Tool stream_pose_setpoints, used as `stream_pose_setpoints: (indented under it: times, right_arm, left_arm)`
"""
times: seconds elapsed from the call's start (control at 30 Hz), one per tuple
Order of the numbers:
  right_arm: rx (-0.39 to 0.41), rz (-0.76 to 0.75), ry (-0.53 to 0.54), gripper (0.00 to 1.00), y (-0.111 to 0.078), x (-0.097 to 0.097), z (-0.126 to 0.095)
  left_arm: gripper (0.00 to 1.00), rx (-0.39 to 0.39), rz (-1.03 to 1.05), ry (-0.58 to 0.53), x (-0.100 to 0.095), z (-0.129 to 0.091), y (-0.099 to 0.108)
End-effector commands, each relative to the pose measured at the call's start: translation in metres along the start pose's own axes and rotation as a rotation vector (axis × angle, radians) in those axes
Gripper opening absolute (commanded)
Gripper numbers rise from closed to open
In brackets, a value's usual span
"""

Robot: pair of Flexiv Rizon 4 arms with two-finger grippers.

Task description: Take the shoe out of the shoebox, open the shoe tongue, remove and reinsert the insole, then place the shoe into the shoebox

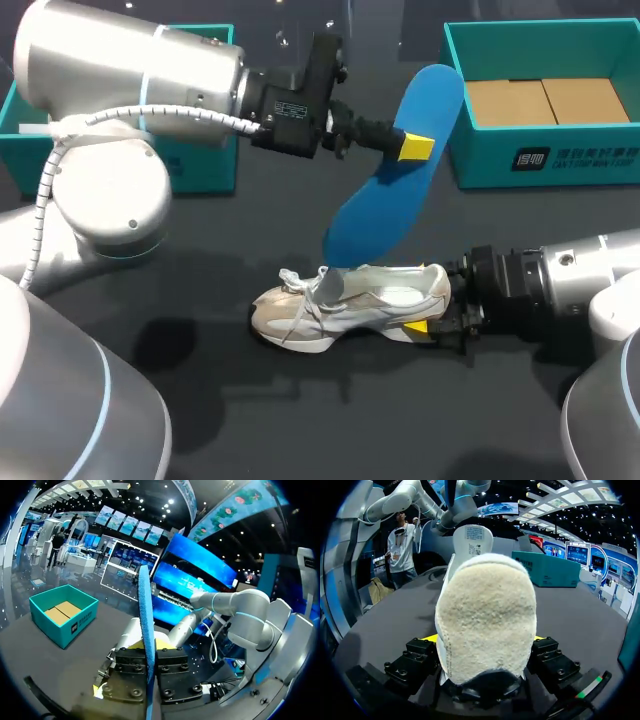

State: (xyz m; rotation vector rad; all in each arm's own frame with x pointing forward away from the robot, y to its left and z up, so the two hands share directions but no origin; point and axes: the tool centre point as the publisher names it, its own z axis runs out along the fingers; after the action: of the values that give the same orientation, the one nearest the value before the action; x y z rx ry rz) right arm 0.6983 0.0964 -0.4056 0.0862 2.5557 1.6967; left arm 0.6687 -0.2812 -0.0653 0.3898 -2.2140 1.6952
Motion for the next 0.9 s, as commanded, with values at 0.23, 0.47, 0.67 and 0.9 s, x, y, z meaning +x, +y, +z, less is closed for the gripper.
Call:
stream_pose_setpoints:
  times: [0.23, 0.47, 0.67, 0.9]
  right_arm:
    - [0.003, 0.000, -0.002, 0.00, 0.001, 0.001, 0.000]
    - [0.003, 0.000, -0.002, 0.00, 0.001, 0.001, 0.000]
    - [0.003, 0.000, -0.002, 0.00, 0.001, 0.001, 0.000]
    - [0.003, 0.000, -0.002, 0.00, 0.001, 0.001, 0.000]
  left_arm:
    - [0.00, 0.002, 0.001, 0.000, 0.002, -0.012, 0.003]
    - [0.00, 0.049, -0.048, -0.003, 0.010, -0.020, 0.006]
    - [0.00, 0.126, -0.110, -0.013, 0.025, -0.042, 0.011]
    - [0.00, 0.216, -0.129, -0.034, 0.033, -0.059, 0.011]
